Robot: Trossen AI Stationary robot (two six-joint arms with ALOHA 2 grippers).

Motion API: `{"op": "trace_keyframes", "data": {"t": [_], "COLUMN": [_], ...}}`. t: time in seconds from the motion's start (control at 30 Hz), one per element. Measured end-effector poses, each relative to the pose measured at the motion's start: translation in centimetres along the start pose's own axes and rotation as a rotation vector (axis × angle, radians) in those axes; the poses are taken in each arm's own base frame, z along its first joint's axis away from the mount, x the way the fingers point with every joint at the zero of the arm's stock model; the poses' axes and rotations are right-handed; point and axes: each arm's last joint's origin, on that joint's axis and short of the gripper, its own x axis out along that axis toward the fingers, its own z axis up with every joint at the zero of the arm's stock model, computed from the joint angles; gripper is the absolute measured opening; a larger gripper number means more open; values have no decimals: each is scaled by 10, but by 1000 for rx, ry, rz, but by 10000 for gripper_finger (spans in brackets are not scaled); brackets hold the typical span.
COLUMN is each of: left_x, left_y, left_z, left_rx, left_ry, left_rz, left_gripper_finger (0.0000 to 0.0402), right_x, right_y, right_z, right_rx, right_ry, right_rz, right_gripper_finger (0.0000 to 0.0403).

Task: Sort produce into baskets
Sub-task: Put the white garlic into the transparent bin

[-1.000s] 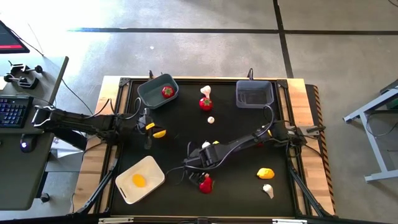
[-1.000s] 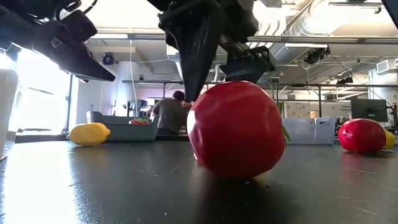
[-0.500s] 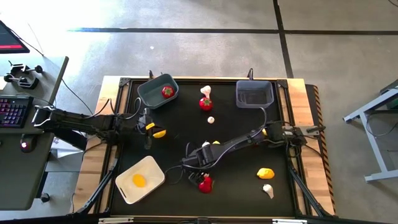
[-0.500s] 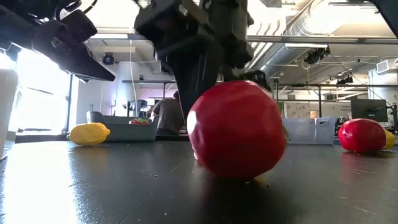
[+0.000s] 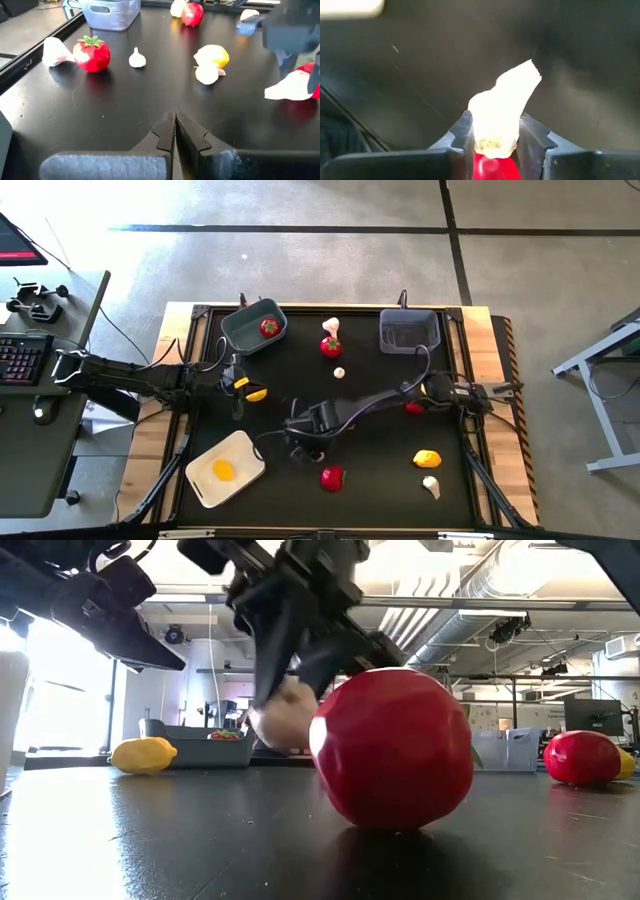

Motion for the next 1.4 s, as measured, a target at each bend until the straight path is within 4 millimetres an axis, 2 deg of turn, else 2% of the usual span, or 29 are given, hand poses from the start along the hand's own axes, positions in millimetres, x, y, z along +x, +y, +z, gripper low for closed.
{"op": "trace_keyframes", "data": {"t": [0.4, 0.63, 0.8, 0.97, 1.13, 1.4], "left_x": [0, 0, 0, 0, 0, 0], "left_y": [0, 0, 0, 0, 0, 0], "left_z": [0, 0, 0, 0, 0, 0], "left_rx": [0, 0, 0, 0, 1, 0], "left_ry": [1, 1, 1, 1, 3, -3], "left_rz": [0, 0, 0, -1, -1, -2], "left_gripper_finger": [0, 0, 0, 0, 0, 0], "right_x": [-47, -56, -61, -88, -122, -136], "right_y": [-12, -28, -35, -53, -69, -95], "right_z": [36, 53, 55, 46, 52, 75], "right_rx": [-35, -68, -97, -78, -69, -109], "right_ry": [-175, -178, -153, -115, -212, -230], "right_rz": [-85, -132, -166, -422, -421, -481], "right_gripper_finger": [100, 100, 100, 101, 101, 101]}}
